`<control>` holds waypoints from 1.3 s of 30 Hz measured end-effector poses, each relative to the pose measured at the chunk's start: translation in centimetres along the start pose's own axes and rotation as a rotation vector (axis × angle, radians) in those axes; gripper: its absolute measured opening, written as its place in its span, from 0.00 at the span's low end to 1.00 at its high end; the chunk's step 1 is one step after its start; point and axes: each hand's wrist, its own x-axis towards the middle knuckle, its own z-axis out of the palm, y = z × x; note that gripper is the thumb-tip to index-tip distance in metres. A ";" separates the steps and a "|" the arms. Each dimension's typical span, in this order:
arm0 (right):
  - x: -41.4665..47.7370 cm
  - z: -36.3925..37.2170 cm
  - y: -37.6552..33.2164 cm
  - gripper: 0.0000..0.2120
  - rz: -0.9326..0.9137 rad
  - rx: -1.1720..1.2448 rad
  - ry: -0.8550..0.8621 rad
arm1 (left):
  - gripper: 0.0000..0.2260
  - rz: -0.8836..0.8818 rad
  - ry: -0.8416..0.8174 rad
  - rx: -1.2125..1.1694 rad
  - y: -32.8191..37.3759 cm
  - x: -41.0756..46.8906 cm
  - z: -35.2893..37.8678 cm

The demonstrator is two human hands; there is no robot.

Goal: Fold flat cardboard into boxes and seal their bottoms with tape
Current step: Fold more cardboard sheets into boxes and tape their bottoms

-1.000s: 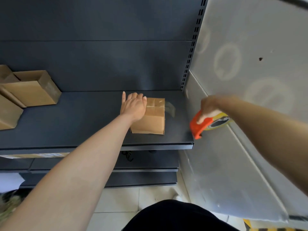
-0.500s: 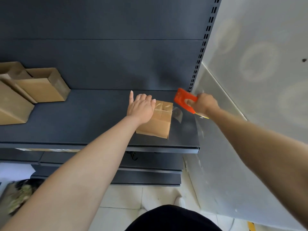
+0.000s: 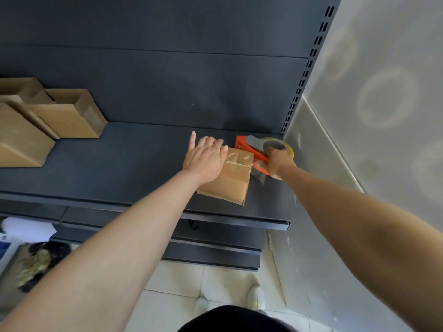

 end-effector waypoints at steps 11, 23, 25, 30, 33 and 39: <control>-5.1 -5.7 -3.9 0.12 -0.008 0.387 0.358 | 0.23 0.010 -0.007 -0.021 0.0 0.1 -0.3; -8.2 1.3 -8.7 0.17 0.194 0.918 0.210 | 0.22 0.022 0.009 -0.057 -0.1 0.2 -0.1; -8.1 1.7 -8.6 0.18 0.228 0.930 0.233 | 0.22 0.020 0.008 -0.068 -0.1 0.2 0.0; -8.1 2.7 -7.9 0.20 0.259 1.000 0.200 | 0.23 -0.012 -0.021 -0.150 0.1 0.1 -0.3; -8.3 3.0 -7.7 0.19 0.289 1.115 0.166 | 0.22 -0.048 -0.048 -0.392 -0.6 0.1 -0.8; -8.8 2.5 -7.7 0.13 0.336 1.290 0.078 | 0.27 -0.239 -0.070 -0.707 -1.2 -0.4 -2.0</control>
